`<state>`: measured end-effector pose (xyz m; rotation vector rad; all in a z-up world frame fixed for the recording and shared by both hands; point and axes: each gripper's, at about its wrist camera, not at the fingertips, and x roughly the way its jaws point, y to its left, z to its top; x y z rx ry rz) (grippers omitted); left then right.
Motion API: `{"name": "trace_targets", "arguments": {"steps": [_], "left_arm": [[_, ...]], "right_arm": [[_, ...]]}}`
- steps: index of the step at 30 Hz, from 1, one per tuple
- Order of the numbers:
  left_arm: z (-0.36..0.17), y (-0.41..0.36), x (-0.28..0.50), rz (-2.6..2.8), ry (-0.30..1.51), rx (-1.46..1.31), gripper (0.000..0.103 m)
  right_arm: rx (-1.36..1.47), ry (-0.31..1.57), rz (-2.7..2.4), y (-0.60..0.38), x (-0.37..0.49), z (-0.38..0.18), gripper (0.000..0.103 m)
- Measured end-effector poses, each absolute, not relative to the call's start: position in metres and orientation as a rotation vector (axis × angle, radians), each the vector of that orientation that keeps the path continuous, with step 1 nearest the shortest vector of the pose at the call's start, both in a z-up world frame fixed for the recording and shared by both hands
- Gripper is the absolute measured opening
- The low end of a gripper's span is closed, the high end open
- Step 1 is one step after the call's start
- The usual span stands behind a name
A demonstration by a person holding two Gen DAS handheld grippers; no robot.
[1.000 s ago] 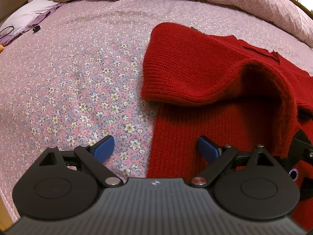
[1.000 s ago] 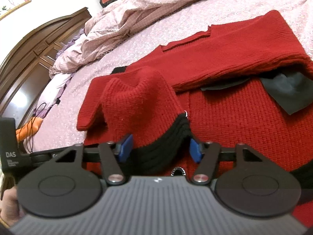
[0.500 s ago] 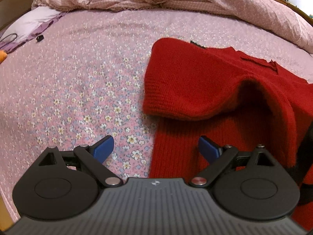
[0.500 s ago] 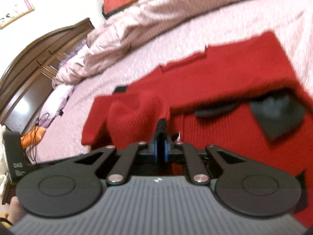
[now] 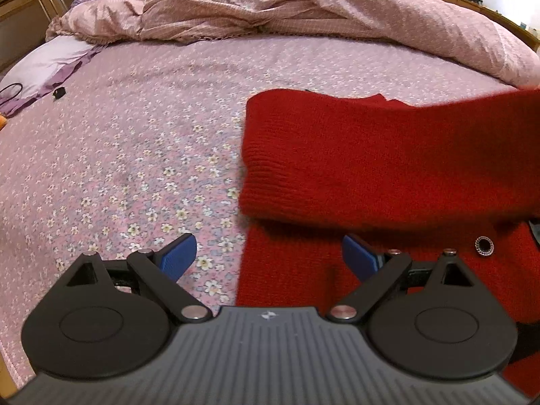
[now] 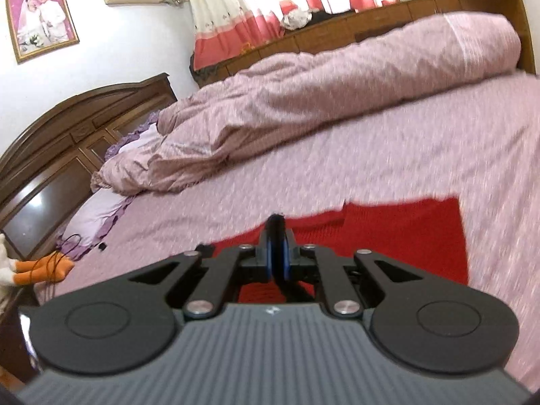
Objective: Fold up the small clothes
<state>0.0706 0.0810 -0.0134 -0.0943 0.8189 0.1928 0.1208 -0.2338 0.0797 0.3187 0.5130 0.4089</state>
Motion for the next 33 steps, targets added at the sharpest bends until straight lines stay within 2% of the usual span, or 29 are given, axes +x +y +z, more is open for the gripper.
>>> {"name": "trace_targets", "arguments": {"steps": [7,14,33], "left_arm": [[-0.017,0.072,0.082,0.22,0.801,-0.016,0.095],[-0.026,0.075,0.105,0.304,0.799,0.068,0.095],[-0.028,0.085,0.114,0.288,0.833,0.067,0.096]], "right_arm": [[0.289,0.456,0.375,-0.242,0.148,0.108,0.009],[0.267,0.439,0.317,-0.255,0.171,0.109,0.009],[0.168,0.679,0.113,-0.259,0.264,-0.015,0.01]]}}
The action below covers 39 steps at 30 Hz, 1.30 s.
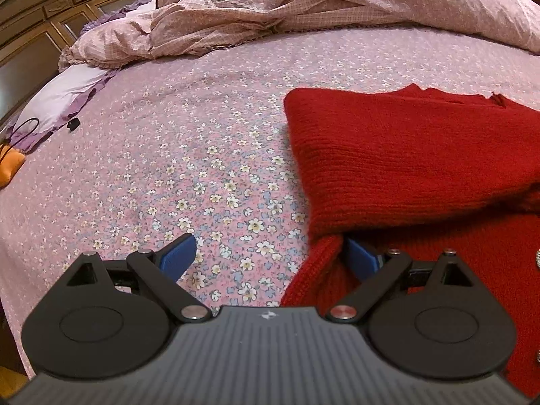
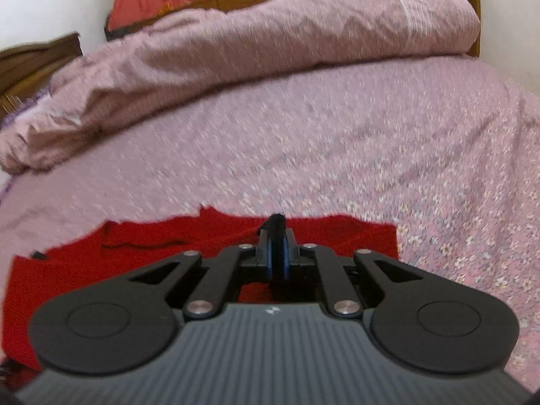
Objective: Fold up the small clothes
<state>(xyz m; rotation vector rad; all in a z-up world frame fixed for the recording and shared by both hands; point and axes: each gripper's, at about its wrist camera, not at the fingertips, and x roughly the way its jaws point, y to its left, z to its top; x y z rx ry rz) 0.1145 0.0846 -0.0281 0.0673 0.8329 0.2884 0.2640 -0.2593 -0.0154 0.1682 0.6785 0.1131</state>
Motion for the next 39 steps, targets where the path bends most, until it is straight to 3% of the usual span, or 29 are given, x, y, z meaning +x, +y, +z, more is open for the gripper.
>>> {"name": "trace_targets", "arguments": {"steps": [5,10,12,22,23,24,25,30,34,39], "left_arm": [[-0.007,0.08,0.103,0.238,0.792,0.061,0.096],[0.017,0.072,0.102,0.176,0.724,0.059,0.096],[0.021,0.068,0.108,0.147,0.712,0.054,0.096],[0.002,0.046,0.162,0.081,0.746,0.084,0.096],[-0.002,0.045,0.167,0.081,0.753,0.091,0.096],[-0.005,0.045,0.17,0.078,0.754,0.095,0.096],[-0.006,0.044,0.173,0.073,0.751,0.097,0.096],[-0.016,0.044,0.189,0.073,0.768,0.109,0.096],[-0.028,0.048,0.201,0.091,0.79,0.085,0.099],[-0.032,0.054,0.203,0.092,0.788,0.06,0.102]], "right_arm": [[0.206,0.679,0.12,-0.263,0.258,-0.019,0.012],[0.264,0.644,0.116,-0.281,0.238,-0.005,0.04],[0.292,0.65,0.125,-0.29,0.231,-0.004,0.041],[0.238,0.695,0.137,-0.29,0.217,-0.027,0.038],[0.231,0.69,0.141,-0.289,0.216,-0.027,0.034],[0.216,0.683,0.142,-0.288,0.216,-0.025,0.014],[0.207,0.67,0.143,-0.288,0.213,-0.021,0.01],[0.164,0.593,0.133,-0.291,0.2,-0.001,0.009],[0.099,0.686,0.115,-0.286,0.214,-0.027,0.01],[0.091,0.657,0.114,-0.284,0.212,-0.032,0.012]]}}
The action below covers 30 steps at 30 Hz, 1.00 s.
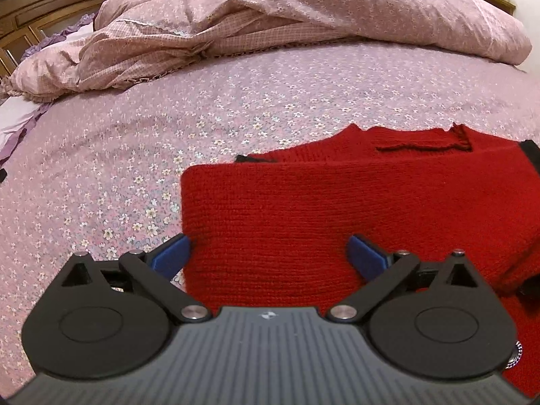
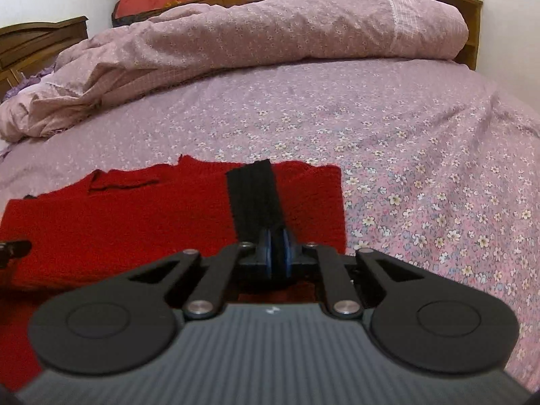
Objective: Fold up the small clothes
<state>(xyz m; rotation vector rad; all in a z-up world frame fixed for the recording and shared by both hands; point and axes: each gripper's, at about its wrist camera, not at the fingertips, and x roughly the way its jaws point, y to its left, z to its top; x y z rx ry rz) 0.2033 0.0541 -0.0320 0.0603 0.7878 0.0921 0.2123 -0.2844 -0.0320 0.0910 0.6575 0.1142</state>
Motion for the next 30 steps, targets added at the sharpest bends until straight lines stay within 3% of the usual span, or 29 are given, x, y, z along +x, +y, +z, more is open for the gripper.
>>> {"name": "trace_targets", "arguments": {"steps": [5,7,10,20,25,30], "left_arm": [[-0.022,0.056,0.196,0.086,0.785,0.061,0.102],[-0.016,0.057,0.19,0.084,0.777,0.069,0.102],[-0.005,0.057,0.179,0.087,0.766,0.077,0.102],[0.023,0.065,0.132,0.104,0.758,0.063,0.102],[0.03,0.072,0.103,0.117,0.764,0.051,0.102],[0.034,0.077,0.078,0.131,0.768,0.043,0.102]], "right_arm": [[0.13,0.651,0.115,-0.289,0.209,-0.029,0.016],[0.157,0.645,0.114,-0.292,0.204,-0.025,0.029],[0.177,0.629,0.116,-0.295,0.192,-0.018,0.039],[0.217,0.594,0.147,-0.296,0.139,0.008,0.04],[0.224,0.582,0.161,-0.296,0.112,0.02,0.051],[0.224,0.587,0.171,-0.298,0.09,0.027,0.051]]}}
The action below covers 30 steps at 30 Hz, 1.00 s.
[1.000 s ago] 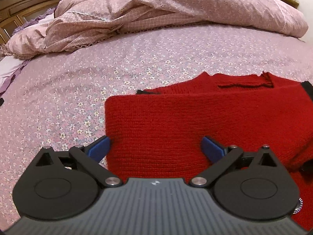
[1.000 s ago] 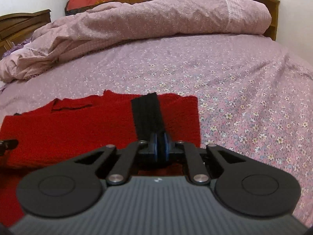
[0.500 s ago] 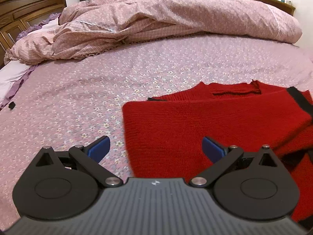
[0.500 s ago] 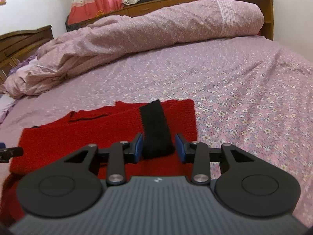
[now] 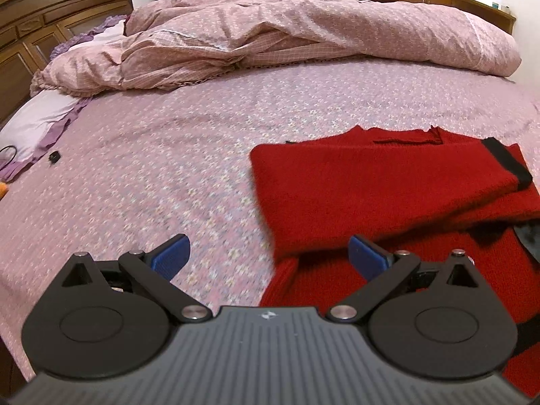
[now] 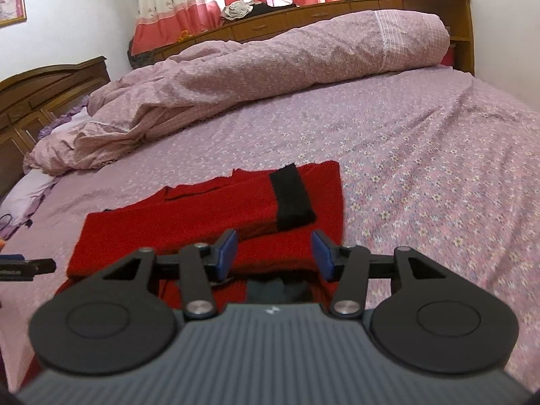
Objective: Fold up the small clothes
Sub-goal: 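Move both tools to the ribbed hem of the cardigan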
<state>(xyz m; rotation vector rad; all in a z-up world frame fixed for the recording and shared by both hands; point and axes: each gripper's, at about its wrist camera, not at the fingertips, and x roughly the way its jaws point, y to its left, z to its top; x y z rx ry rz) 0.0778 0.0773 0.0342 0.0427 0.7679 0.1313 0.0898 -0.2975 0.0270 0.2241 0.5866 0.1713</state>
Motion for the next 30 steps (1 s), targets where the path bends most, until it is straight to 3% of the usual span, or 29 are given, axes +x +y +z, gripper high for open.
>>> {"name": "trace_targets", "arguments": {"steps": [30], "left_arm": [[-0.029,0.074,-0.019,0.083,0.993,0.001,0.102]], "right_arm": [[0.202,0.775,0.135,-0.323,-0.001,-0.014,0.052]]}}
